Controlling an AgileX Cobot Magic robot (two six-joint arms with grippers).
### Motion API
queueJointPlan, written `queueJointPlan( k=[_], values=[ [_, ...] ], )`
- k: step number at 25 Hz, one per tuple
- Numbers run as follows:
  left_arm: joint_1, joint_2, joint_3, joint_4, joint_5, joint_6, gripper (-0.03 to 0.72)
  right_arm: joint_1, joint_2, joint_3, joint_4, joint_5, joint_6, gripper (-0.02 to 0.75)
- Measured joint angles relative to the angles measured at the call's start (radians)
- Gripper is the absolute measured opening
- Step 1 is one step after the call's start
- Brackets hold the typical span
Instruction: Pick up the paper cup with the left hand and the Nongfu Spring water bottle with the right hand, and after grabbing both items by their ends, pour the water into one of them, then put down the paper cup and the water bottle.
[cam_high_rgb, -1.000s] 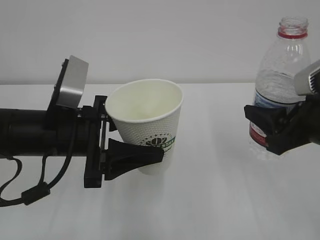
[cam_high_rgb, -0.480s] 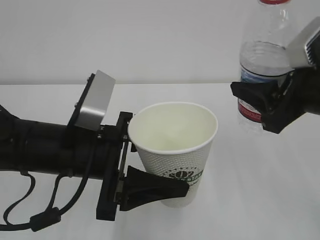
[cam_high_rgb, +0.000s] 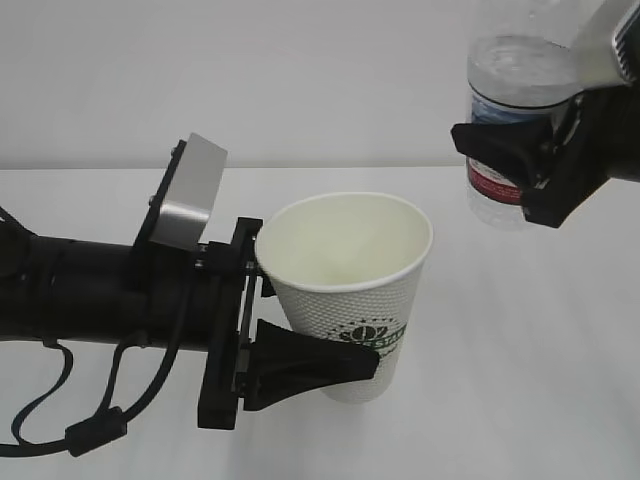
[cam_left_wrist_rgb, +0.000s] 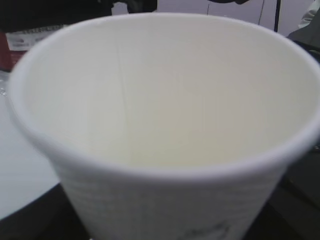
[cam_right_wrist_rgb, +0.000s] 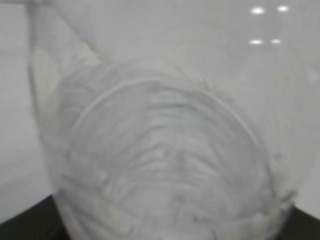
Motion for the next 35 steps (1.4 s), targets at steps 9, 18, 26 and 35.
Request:
queueJointPlan(
  k=[9, 18, 26, 35],
  values=[
    [0.0, 0.0, 0.0, -0.001, 0.0, 0.0, 0.558, 0.002, 0.0, -0.014, -0.074, -0.008, 0.01, 0.47],
    [0.0, 0.0, 0.0, -0.001, 0.0, 0.0, 0.553, 0.122, 0.0, -0.021, -0.09, 0.044, 0.013, 0.47],
    [0.0, 0.0, 0.0, 0.035, 0.0, 0.0, 0.552, 0.185, 0.0, -0.067, -0.161, 0.088, 0.013, 0.47],
    [0.0, 0.0, 0.0, 0.037, 0.0, 0.006, 0.549, 0.194, 0.0, -0.076, -0.213, 0.118, -0.034, 0.47]
  ],
)
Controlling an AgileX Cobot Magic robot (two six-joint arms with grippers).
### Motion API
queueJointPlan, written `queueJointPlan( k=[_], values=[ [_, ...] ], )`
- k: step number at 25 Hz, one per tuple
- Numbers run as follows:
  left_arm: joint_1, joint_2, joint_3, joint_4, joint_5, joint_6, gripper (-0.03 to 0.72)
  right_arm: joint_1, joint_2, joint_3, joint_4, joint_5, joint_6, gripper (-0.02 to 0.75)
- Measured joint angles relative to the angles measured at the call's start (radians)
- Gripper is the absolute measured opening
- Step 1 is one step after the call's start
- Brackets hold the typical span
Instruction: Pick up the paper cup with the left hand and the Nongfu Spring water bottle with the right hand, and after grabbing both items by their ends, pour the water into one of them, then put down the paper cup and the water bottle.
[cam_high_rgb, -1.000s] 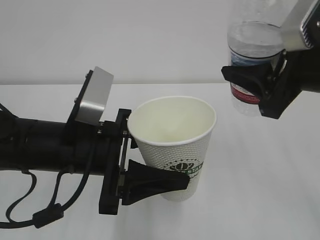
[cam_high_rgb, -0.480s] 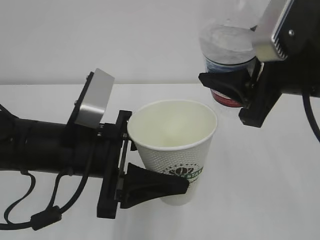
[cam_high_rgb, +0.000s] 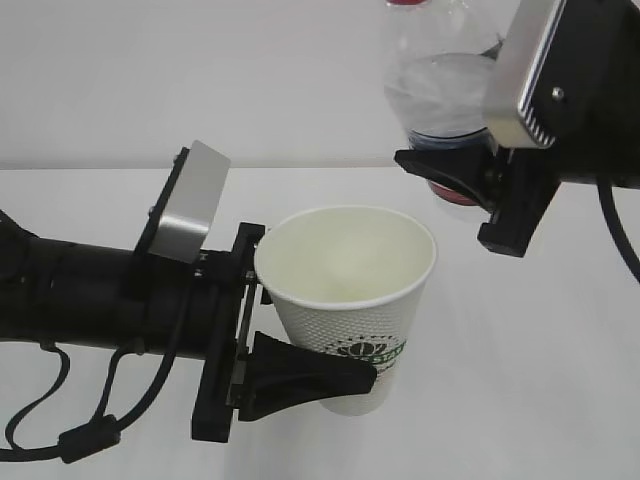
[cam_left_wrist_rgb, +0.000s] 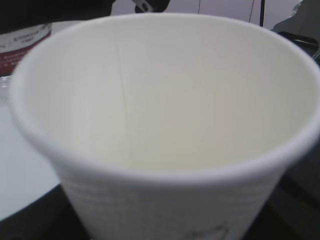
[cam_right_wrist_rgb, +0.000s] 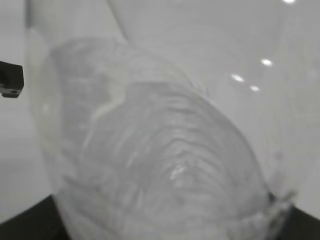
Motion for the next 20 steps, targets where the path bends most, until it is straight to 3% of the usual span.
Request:
queueJointPlan(
  k=[13, 20],
  values=[
    [0.0, 0.0, 0.0, 0.002, 0.0, 0.084, 0.534, 0.0, 0.0, 0.0, -0.153, 0.101, -0.026, 0.47],
    [0.0, 0.0, 0.0, 0.002, 0.031, 0.089, 0.533, 0.0, 0.0, 0.0, -0.164, 0.131, -0.058, 0.47]
  ],
)
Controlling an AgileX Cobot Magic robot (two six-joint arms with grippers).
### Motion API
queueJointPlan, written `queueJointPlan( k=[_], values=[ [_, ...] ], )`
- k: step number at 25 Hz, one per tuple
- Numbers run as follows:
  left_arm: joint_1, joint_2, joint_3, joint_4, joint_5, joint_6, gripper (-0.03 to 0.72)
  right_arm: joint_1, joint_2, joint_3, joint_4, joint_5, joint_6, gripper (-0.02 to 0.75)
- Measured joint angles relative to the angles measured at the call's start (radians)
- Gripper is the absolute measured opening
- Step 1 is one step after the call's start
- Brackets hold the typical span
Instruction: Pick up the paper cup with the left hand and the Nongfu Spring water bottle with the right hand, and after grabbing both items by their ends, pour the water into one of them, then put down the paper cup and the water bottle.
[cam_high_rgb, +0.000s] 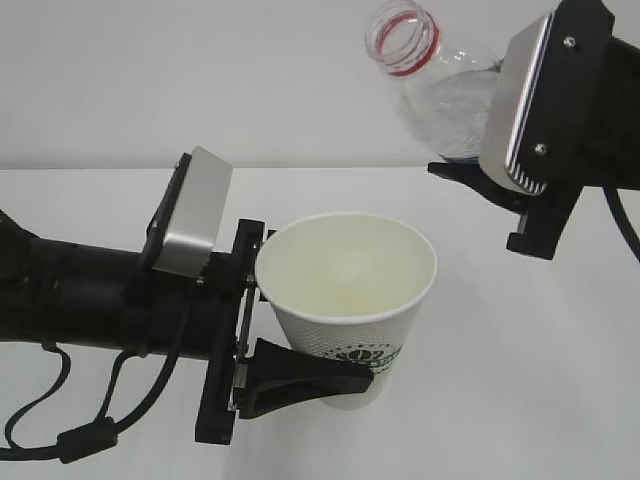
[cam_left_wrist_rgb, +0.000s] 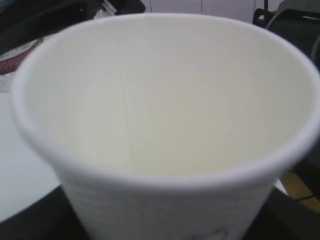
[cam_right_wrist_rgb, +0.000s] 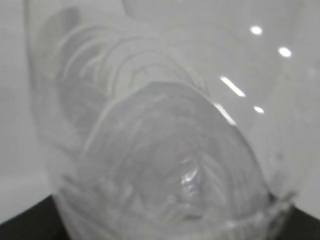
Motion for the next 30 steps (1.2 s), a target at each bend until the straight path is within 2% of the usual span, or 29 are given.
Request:
queueJointPlan(
  k=[11, 24, 30],
  values=[
    [0.0, 0.0, 0.0, -0.078, 0.013, 0.003, 0.533, 0.0, 0.0, -0.008, 0.0, 0.041, -0.052, 0.47],
    [0.0, 0.0, 0.0, -0.092, 0.002, 0.006, 0.532, 0.0, 0.0, -0.041, -0.004, 0.052, -0.054, 0.47],
    [0.0, 0.0, 0.0, -0.092, -0.004, 0.006, 0.532, 0.0, 0.0, -0.042, -0.12, 0.039, -0.056, 0.47]
  ],
)
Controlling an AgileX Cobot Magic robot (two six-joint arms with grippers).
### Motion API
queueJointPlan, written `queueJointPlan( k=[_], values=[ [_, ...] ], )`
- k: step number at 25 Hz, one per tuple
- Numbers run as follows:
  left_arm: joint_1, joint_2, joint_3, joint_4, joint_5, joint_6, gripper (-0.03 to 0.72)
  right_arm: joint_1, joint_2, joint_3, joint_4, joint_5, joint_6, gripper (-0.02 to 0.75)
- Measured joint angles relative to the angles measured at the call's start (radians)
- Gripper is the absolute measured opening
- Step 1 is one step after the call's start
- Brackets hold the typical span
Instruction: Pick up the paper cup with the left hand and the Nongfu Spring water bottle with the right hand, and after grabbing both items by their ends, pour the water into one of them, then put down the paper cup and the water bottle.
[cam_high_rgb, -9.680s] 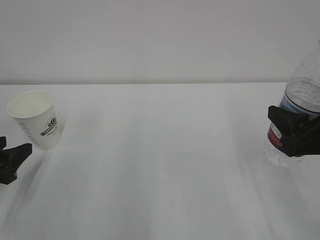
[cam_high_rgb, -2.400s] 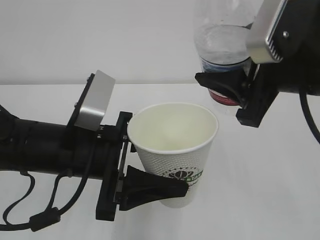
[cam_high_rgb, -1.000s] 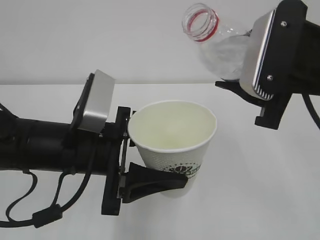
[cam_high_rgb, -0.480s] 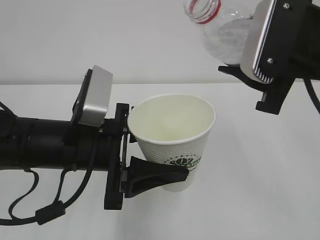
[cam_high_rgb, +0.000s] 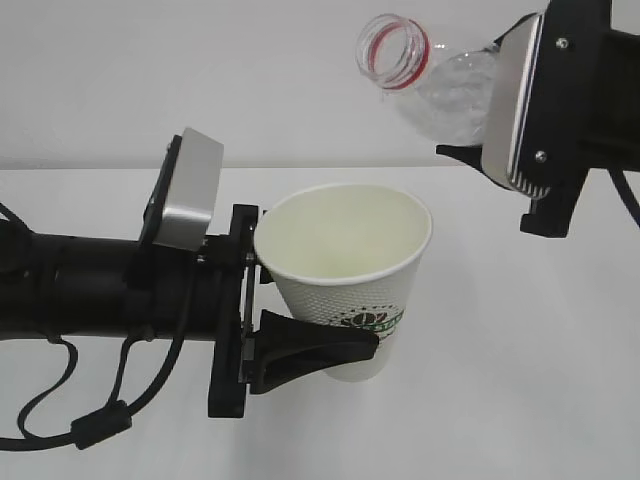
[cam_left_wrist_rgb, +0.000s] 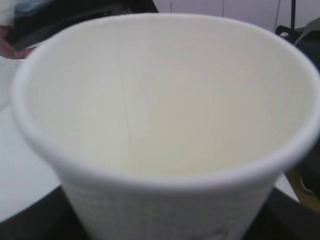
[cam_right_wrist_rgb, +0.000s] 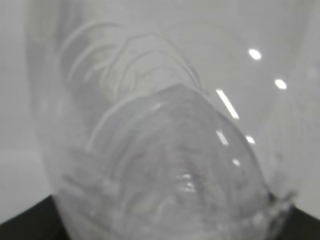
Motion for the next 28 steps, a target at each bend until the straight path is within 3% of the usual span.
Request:
queueJointPlan(
  k=[13, 28],
  values=[
    [0.0, 0.0, 0.0, 0.0, 0.0, 0.0, 0.532, 0.0, 0.0, 0.0, -0.127, 0.014, 0.0, 0.47],
    [0.0, 0.0, 0.0, 0.0, 0.018, 0.0, 0.532, 0.0, 0.0, -0.056, -0.132, 0.04, 0.0, 0.47]
  ],
)
